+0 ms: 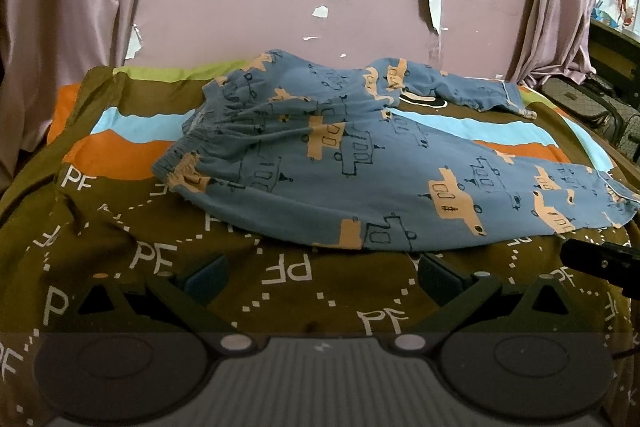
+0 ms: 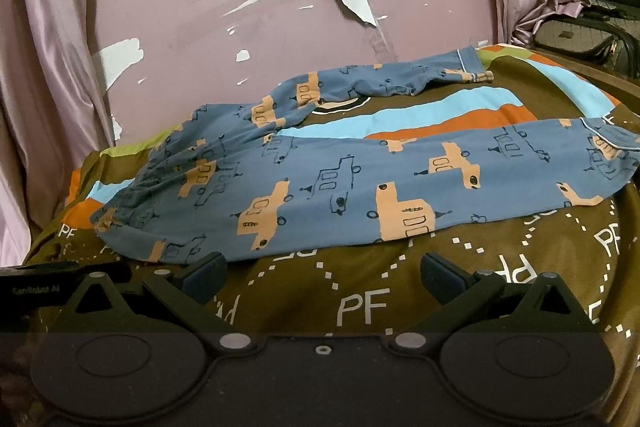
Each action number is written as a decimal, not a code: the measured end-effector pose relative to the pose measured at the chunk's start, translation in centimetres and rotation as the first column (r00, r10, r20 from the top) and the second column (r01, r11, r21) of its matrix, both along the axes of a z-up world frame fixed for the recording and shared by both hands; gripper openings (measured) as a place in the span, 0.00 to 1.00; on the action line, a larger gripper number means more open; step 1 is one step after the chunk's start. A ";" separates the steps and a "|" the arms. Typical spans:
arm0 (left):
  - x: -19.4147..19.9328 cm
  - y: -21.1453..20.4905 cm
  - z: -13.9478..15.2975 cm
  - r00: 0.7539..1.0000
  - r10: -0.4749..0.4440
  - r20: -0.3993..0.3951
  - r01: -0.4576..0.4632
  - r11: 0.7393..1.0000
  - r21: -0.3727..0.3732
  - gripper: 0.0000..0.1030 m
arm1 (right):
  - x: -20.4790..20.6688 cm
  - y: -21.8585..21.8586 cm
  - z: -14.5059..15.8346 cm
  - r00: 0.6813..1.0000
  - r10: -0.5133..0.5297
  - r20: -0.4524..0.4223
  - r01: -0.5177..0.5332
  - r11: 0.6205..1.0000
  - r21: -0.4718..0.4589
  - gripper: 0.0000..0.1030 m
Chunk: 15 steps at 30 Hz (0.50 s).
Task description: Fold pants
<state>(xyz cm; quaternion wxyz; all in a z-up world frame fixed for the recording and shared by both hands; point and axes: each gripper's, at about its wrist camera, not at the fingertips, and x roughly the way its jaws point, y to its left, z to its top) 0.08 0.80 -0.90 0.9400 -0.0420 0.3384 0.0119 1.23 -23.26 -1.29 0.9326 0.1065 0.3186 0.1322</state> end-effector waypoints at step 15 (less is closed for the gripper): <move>5.5 1.5 3.2 0.991 -0.054 0.123 0.059 0.998 -0.031 1.00 | 3.3 -0.5 4.5 1.000 0.011 0.022 -0.008 0.992 -0.127 1.00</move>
